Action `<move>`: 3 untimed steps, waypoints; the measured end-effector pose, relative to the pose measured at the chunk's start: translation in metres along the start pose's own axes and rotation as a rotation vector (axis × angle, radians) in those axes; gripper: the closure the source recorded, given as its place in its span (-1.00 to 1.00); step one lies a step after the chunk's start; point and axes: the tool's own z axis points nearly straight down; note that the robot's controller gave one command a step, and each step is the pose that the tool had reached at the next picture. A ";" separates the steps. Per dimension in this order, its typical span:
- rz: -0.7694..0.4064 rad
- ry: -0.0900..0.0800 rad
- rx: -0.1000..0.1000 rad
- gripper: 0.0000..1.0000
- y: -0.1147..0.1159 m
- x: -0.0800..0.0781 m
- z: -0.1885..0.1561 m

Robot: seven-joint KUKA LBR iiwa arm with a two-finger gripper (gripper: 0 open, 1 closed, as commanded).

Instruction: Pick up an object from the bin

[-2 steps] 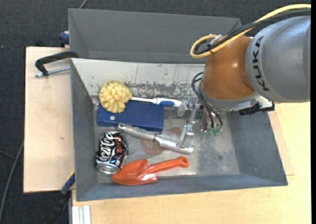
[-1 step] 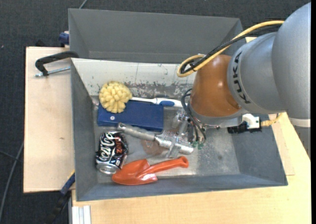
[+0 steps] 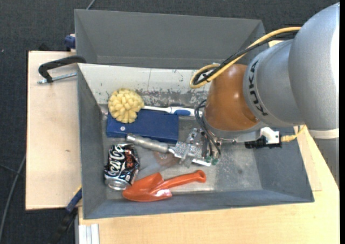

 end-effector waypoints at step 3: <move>0.000 0.002 0.000 1.00 0.000 0.001 -0.006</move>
Offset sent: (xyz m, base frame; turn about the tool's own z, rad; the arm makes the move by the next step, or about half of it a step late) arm -0.0001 0.0000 0.0091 0.0000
